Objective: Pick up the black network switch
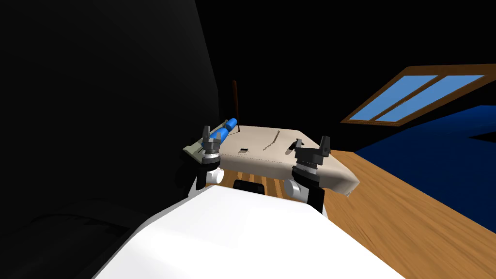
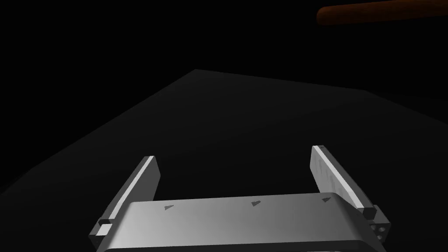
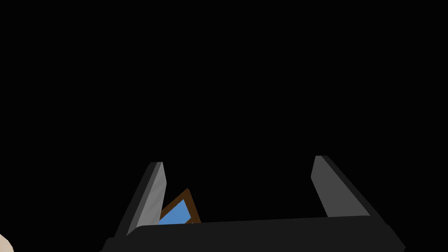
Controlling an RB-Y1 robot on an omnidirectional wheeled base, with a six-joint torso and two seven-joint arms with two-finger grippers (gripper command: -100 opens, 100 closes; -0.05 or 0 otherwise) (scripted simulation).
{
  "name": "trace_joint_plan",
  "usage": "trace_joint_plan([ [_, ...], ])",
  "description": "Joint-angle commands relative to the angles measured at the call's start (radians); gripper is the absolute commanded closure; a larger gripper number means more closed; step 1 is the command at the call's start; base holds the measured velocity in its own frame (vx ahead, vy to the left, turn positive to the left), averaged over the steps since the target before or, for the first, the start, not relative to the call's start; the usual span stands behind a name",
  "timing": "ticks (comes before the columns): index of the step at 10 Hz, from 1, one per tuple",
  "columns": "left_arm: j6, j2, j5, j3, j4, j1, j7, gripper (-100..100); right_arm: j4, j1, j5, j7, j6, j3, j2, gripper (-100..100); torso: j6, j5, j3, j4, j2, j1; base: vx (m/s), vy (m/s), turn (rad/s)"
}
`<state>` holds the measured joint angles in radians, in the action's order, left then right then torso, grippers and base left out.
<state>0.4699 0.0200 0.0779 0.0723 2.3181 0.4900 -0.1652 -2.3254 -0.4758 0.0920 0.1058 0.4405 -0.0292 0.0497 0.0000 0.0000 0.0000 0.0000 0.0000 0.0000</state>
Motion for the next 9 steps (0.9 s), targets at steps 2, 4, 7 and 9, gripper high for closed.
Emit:
trace_joint_plan([
  [2,-0.013,-0.075,-0.001,-0.003,-0.016,-0.003,-0.001,-100,0.0,0.0,0.0,0.0,0.0,0.0,0.0,0,0.0,0.0,0.0,0.0,0.0,0.0,0.008,-0.016,0.004],
  [4,-0.034,-0.128,-0.003,-0.007,-0.04,-0.007,-0.003,-100,0.0,0.0,0.0,0.0,0.0,0.0,0.0,0,0.0,0.0,-0.001,0.0,-0.001,-0.002,0.018,-0.039,0.008],
  [7,-0.08,-0.178,-0.006,-0.016,-0.094,-0.014,-0.006,-100,0.0,0.0,0.0,0.0,0.0,0.0,0.0,0,0.0,-0.001,-0.001,0.0,-0.002,-0.004,0.021,-0.059,0.016],
  [9,-0.099,-0.188,-0.008,-0.02,-0.117,-0.016,-0.007,-100,0.0,0.0,0.0,0.0,0.0,0.0,0.0,0,0.0,-0.001,-0.001,-0.001,-0.002,-0.004,0.028,-0.056,0.015],
])
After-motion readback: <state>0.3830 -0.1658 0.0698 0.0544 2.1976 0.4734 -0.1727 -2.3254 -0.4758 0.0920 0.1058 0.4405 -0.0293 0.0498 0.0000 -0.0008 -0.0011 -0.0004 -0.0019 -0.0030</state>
